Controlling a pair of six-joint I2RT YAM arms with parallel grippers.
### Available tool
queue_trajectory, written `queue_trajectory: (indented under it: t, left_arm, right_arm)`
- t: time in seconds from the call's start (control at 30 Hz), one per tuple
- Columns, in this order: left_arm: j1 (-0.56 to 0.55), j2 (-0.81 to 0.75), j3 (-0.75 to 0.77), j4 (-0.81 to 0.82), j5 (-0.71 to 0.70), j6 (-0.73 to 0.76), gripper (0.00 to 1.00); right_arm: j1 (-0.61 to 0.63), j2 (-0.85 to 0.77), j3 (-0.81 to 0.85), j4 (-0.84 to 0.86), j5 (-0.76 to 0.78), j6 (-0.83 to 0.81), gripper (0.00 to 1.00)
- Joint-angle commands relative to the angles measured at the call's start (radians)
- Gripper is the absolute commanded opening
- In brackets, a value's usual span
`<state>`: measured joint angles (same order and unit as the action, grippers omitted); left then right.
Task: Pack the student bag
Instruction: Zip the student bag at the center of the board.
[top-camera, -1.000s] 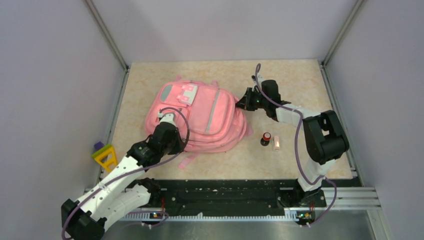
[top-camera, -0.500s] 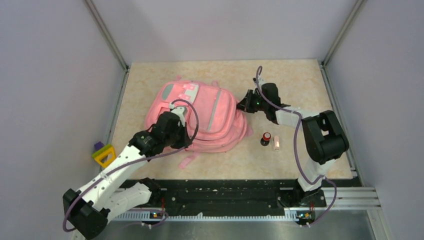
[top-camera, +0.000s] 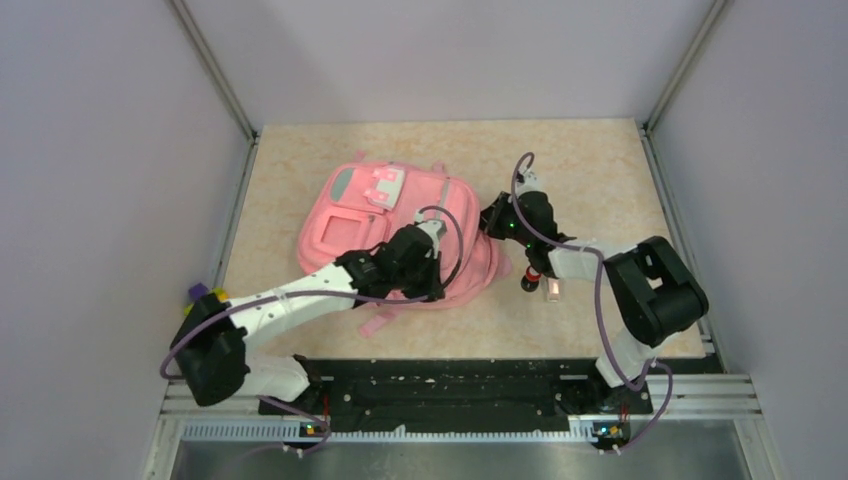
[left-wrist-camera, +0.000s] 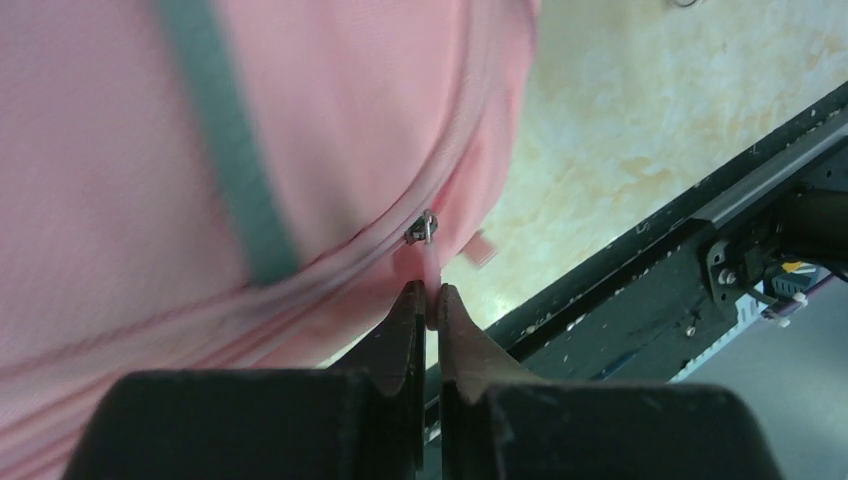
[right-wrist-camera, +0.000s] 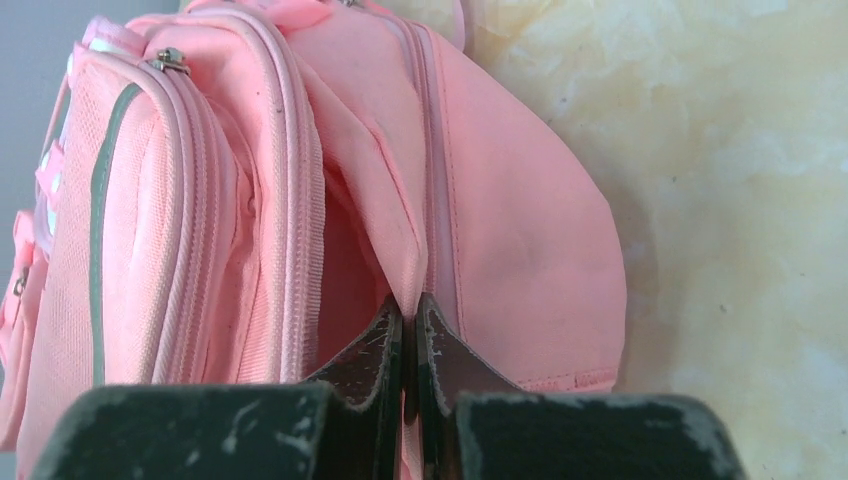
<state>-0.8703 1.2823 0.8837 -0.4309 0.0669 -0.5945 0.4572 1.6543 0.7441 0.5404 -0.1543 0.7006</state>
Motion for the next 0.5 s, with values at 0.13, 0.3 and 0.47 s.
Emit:
queue_trajectory:
  t: [0.13,0.3,0.47]
  left_arm:
    - [-0.101,0.181,0.146,0.222,-0.055,-0.047,0.00]
    - [-0.099,0.066,0.094,0.159,-0.193,-0.052,0.41]
    - [-0.083,-0.087,0.024,0.016,-0.309,-0.080,0.72]
  right_arm:
    - [0.055,-0.023,0.028,0.098,0.029,0.019,0.00]
    - [0.037,-0.118,0.040,-0.062,0.035,-0.072,0.33]
    - [0.034,-0.259,0.056,-0.317,0.090,-0.229,0.65]
